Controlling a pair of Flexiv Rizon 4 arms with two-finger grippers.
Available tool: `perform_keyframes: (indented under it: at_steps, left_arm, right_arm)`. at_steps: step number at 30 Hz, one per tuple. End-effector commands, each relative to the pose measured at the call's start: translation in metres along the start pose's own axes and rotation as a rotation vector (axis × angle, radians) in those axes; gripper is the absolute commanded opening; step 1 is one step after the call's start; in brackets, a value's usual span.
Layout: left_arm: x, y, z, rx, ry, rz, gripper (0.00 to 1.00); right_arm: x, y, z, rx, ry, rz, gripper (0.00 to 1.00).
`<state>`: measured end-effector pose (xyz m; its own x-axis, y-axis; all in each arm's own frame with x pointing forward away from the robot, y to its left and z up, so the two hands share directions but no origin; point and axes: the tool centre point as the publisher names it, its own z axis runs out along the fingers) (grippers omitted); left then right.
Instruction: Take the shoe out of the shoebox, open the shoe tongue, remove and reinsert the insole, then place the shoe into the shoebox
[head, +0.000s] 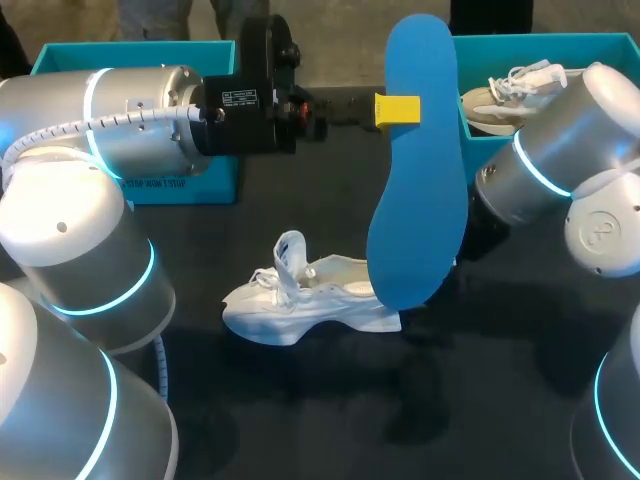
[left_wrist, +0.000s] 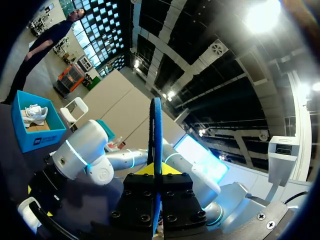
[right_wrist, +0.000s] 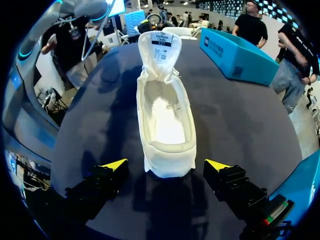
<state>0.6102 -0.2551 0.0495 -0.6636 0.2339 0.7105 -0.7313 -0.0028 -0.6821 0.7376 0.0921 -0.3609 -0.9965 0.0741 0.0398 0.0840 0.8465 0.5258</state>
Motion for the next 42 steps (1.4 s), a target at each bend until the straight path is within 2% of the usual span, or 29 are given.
perform_keyframes:
  at_steps: [1,9,15,19,24,28,36,42]
  left_arm:
    - [0.0,0.001,0.001,0.001,-0.002,0.0,0.0]
    - [0.0,0.001,0.001,0.001,-0.002,0.0,0.0]
    - [0.0,0.001,0.001,0.001,-0.002,0.0,0.0]
    - [0.0,0.001,0.001,0.001,-0.002,0.0,0.0]
    - [0.0,0.001,0.001,0.001,-0.002,0.0,0.0]
    - [0.0,0.001,0.001,0.001,-0.002,0.0,0.0]
    - [0.0,0.001,0.001,0.001,-0.002,0.0,0.0]
    - [0.0,0.001,0.001,0.001,-0.002,0.0,0.0]
  right_arm:
    - [0.001,0.001,0.001,0.006,-0.003,0.001,1.0]
    - [0.001,0.001,0.001,0.006,-0.003,0.001,1.0]
    - [-0.014,0.004,-0.016,0.095,-0.021,-0.035,1.0]
    - [-0.017,0.008,-0.024,0.183,0.008,-0.068,1.0]
    - [-0.02,0.012,-0.034,0.235,0.002,-0.081,1.0]
    - [-0.021,0.017,-0.035,0.301,0.004,-0.097,1.0]
    - [-0.014,0.033,-0.04,0.356,-0.002,-0.1,1.0]
    - [-0.009,0.048,-0.036,0.41,0.008,-0.115,1.0]
